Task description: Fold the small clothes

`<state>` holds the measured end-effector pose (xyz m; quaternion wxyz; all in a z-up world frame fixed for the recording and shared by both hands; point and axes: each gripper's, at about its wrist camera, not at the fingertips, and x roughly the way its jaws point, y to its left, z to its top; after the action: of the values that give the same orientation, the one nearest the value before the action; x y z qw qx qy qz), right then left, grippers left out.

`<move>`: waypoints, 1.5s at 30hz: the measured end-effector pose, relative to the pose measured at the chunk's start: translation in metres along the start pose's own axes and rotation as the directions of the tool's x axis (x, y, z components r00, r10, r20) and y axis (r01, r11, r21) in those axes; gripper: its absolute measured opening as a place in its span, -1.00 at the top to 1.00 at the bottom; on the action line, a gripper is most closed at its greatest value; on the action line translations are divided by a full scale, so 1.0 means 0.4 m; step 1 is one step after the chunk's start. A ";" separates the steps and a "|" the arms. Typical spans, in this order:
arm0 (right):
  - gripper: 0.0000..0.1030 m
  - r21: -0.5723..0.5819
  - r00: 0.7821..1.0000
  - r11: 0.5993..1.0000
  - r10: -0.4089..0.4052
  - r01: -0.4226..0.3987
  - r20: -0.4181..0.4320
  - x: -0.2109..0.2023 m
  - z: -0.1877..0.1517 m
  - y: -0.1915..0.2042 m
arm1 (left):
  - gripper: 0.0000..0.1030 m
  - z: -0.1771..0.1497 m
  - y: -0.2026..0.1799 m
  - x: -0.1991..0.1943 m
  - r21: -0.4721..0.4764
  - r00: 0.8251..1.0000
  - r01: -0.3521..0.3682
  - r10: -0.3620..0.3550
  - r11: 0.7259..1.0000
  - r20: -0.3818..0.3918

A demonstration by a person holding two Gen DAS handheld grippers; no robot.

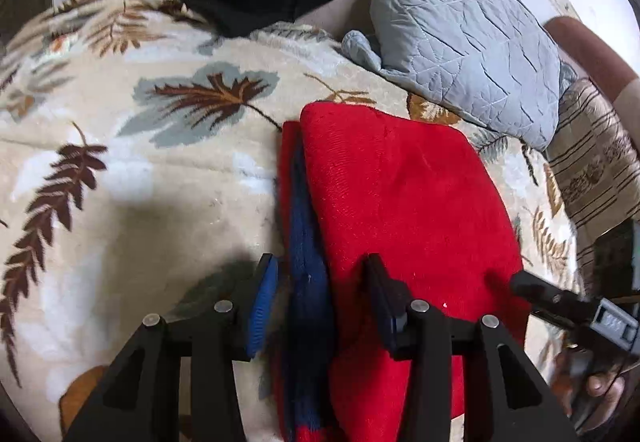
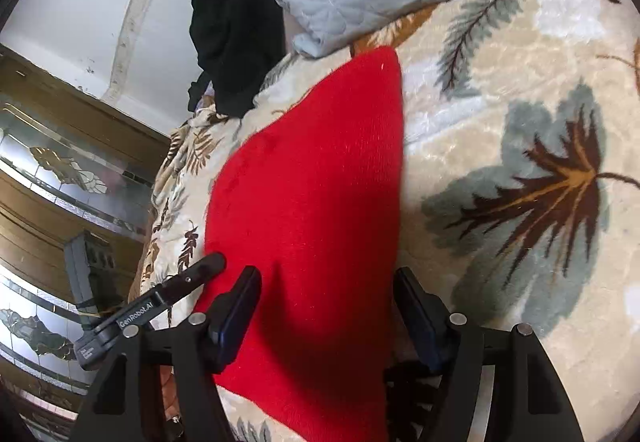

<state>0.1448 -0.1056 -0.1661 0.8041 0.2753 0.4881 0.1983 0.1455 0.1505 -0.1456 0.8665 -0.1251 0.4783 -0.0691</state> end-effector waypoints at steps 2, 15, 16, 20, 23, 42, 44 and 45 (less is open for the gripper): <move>-0.40 0.006 1.000 1.000 0.000 0.000 0.011 -0.021 0.000 -0.012 | 0.07 -0.002 -0.006 -0.002 0.013 1.000 -0.008 0.008 1.000 0.008; -0.46 0.017 0.999 0.999 0.031 -0.032 0.032 -0.020 0.003 -0.002 | -0.17 0.010 -0.012 -0.049 0.003 0.999 0.002 -0.002 1.000 0.048; -0.46 0.016 0.999 0.999 0.038 -0.038 0.033 -0.020 0.006 -0.001 | -0.17 0.012 -0.011 -0.050 -0.002 0.999 0.010 -0.010 1.000 0.047; -0.46 0.012 0.998 0.998 0.054 -0.055 0.028 -0.012 0.015 0.002 | -0.31 0.019 -0.002 -0.051 -0.039 0.991 0.129 -0.127 0.991 0.046; -0.46 0.028 0.997 0.997 0.070 -0.070 0.020 0.002 0.020 -0.008 | -0.34 0.011 0.001 -0.007 -0.038 0.990 0.139 -0.139 0.990 0.005; -0.37 0.059 0.999 0.997 0.042 -0.040 -0.029 0.074 0.094 -0.024 | 0.05 -0.007 0.029 0.080 -0.048 0.989 0.128 -0.132 0.991 -0.075; -0.26 0.094 0.997 0.994 0.066 -0.062 -0.044 0.115 0.127 -0.050 | 0.04 -0.008 0.026 0.078 -0.045 0.990 0.121 -0.124 0.992 -0.074; -0.10 0.121 0.993 0.989 0.092 -0.083 -0.069 0.133 0.135 -0.058 | 0.04 -0.009 0.024 0.076 -0.037 0.990 0.116 -0.118 0.993 -0.071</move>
<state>0.2181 -0.1056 -0.1969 0.7584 0.3356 0.5161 0.2143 0.1587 0.1519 -0.1749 0.8407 -0.1647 0.5025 -0.1166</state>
